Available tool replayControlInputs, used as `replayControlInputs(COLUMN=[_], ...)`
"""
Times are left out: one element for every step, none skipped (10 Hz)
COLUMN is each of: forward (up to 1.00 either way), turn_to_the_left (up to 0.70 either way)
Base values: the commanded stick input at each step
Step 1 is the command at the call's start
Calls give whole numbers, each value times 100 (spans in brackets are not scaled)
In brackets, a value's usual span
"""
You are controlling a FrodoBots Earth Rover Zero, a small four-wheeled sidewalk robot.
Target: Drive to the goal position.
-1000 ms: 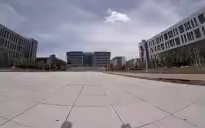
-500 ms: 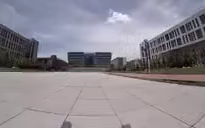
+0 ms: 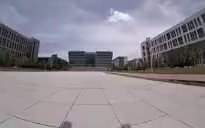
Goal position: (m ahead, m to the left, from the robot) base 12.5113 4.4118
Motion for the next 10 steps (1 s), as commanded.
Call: replayControlInputs(forward=[70, 70, 70, 70, 70, 70, 70, 70, 70, 70], turn_to_the_left=[0, 0, 0, 0, 0, 0, 0, 0, 0, 0])
